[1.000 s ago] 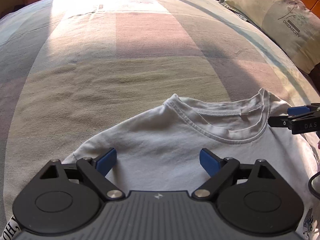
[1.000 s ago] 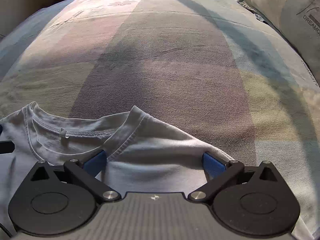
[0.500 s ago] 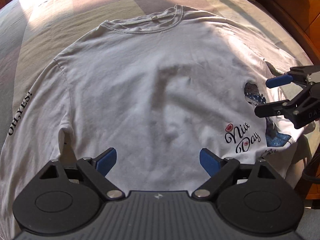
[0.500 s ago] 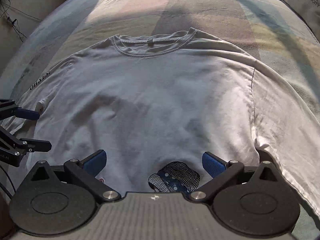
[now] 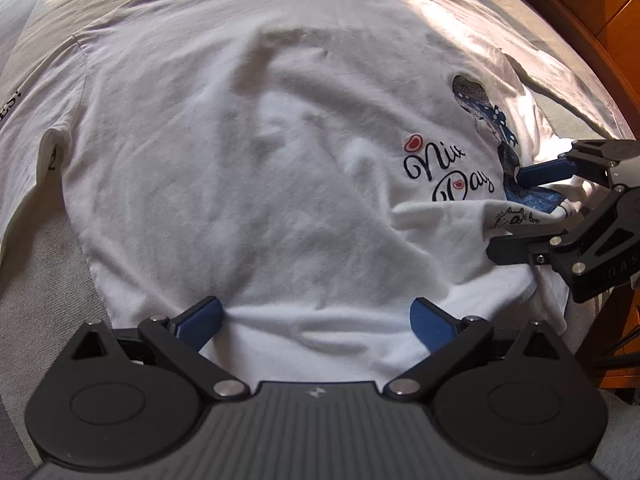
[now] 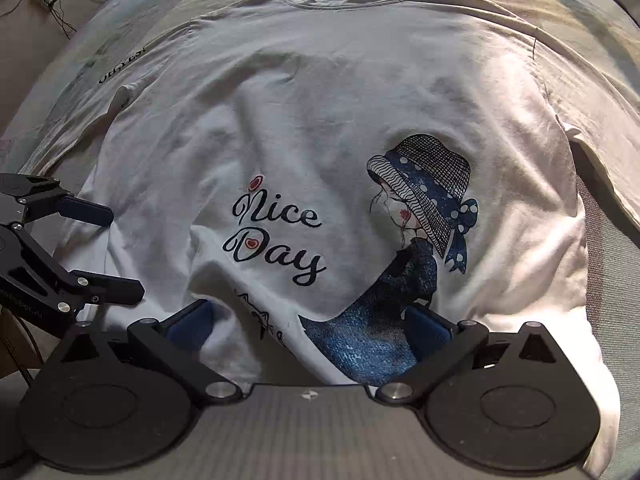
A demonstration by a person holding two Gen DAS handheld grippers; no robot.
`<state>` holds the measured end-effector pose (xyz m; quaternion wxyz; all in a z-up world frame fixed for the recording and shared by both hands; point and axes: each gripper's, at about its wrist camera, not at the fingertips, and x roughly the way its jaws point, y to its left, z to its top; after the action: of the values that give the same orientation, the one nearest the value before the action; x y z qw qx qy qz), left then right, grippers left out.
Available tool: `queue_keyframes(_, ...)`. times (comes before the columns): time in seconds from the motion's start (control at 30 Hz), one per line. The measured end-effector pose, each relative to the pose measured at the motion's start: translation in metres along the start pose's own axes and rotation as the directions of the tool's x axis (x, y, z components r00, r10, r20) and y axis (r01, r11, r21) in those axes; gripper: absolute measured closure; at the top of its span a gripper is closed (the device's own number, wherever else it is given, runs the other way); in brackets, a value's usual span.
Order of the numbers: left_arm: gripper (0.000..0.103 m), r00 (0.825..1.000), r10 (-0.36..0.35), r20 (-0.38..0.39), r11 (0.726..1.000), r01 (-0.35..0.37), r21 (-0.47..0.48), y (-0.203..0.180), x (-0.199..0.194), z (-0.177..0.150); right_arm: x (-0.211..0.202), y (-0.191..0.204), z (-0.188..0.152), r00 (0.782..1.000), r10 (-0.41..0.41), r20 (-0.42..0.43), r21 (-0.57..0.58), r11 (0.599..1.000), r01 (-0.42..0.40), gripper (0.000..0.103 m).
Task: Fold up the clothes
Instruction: 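Move the right gripper to the shirt side beside the 'Nice Day' print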
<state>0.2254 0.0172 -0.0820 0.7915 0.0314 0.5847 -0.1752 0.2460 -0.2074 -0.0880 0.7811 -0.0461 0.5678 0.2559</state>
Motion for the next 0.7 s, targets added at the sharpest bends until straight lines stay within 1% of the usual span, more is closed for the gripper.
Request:
queue_keyframes(0.07, 0.003, 1.0, -0.006, 0.006, 1.0, 0.006, -0.003, -0.001, 0.005, -0.007, 0.002, 0.007, -0.002, 0.999, -0.037, 0.006, -0.033, 0.999, 0.037, 0.0)
queue_keyframes(0.13, 0.003, 0.999, -0.03, 0.021, 0.999, 0.03, 0.013, 0.002, 0.003, -0.01, 0.005, 0.015, -0.004, 0.997, -0.079, 0.007, -0.058, 0.995, 0.079, 0.0)
queue_keyframes(0.23, 0.003, 0.997, -0.067, 0.039, 0.997, 0.066, 0.04, 0.006, 0.001, -0.014, 0.008, 0.02, -0.006, 0.992, -0.127, 0.024, -0.064, 0.99, 0.129, 0.0)
queue_keyframes(0.37, 0.001, 0.992, -0.109, 0.061, 0.99, 0.103, 0.101, 0.009, -0.001, -0.019, 0.011, 0.027, -0.015, 0.982, -0.175, 0.077, -0.078, 0.98, 0.18, 0.0)
queue_keyframes(0.43, 0.001, 0.989, -0.12, 0.084, 0.987, 0.109, 0.121, 0.01, -0.001, -0.023, 0.011, 0.027, -0.02, 0.979, -0.173, 0.11, -0.087, 0.979, 0.183, 0.0)
queue_keyframes(0.57, 0.001, 0.986, -0.105, 0.126, 0.983, 0.083, 0.165, 0.005, -0.001, -0.029, 0.008, 0.022, -0.027, 0.98, -0.136, 0.147, -0.128, 0.98, 0.156, 0.0)
queue_keyframes(0.7, 0.001, 0.981, -0.11, 0.158, 0.981, 0.081, 0.177, 0.005, -0.001, -0.035, 0.007, 0.021, -0.034, 0.974, -0.118, 0.192, -0.152, 0.977, 0.148, 0.0)
